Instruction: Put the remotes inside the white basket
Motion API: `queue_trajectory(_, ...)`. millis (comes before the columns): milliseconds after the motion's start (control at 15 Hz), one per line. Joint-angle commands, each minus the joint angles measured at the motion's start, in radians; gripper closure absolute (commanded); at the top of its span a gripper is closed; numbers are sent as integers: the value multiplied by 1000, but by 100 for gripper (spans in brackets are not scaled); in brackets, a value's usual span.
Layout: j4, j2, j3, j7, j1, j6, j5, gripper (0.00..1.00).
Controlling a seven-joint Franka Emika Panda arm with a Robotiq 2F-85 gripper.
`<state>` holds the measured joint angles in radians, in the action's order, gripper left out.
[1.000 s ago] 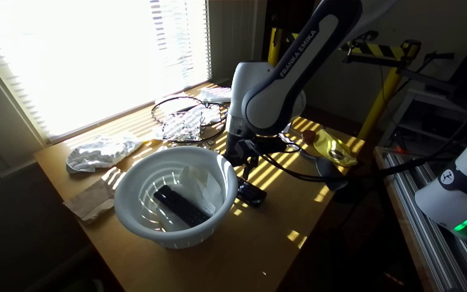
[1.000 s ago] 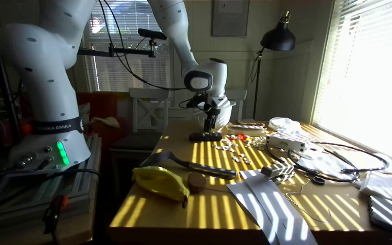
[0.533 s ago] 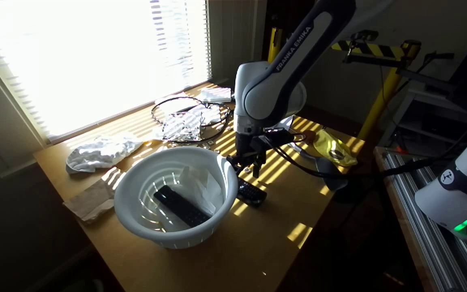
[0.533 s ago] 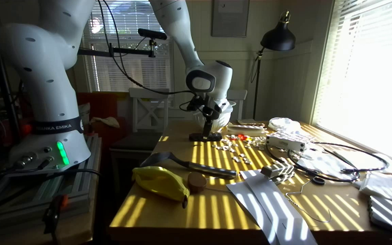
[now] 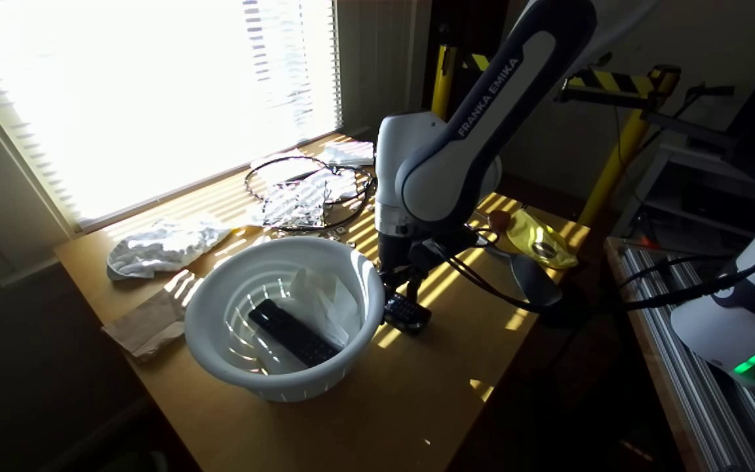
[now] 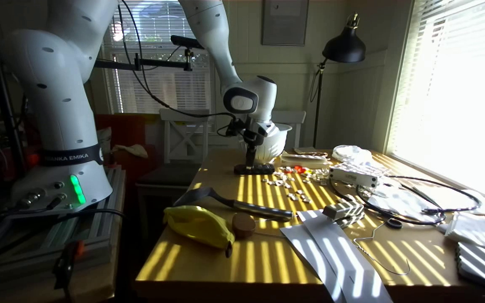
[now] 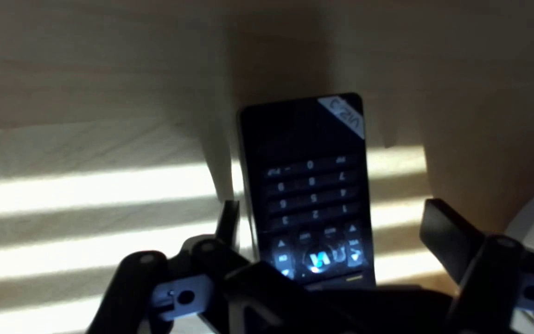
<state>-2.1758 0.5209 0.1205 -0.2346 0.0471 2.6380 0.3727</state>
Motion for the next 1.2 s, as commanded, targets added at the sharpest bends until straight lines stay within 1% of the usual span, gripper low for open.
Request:
queue_trajectory(0,-47,-20,-68,-52,-95,62,-62,25)
queue_trajectory(67,-52,-18,-84,-63,-116,77,-80,26)
queue_trajectory(200,-61,-18,-117,-90,-151,94,-114,41)
queue_trajectory(267,-66,-20,-137,-109,-170,103,-135,50)
queue_trajectory(400,-80,-44,-188,-160,-212,112,-192,62)
queue_trajectory(467,-89,-72,-227,-196,-234,109,-225,64)
queue_trajectory(600,-103,-123,-286,-240,-244,143,-256,64)
queue_trajectory(667,-109,-157,-293,-244,-226,155,-242,64)
queue_trajectory(733,-112,-184,-310,-266,-222,176,-235,64)
queue_trajectory(867,-103,-249,-307,-275,-190,190,-201,64)
queue_trajectory(933,-92,-273,-320,-306,-194,193,-212,64)
queue_trajectory(1000,-74,-290,-311,-322,-186,189,-205,64)
queue_trajectory(1067,-50,-306,-267,-301,-161,173,-160,64)
queue_trajectory(1133,-36,-317,-251,-317,-161,184,-146,64)
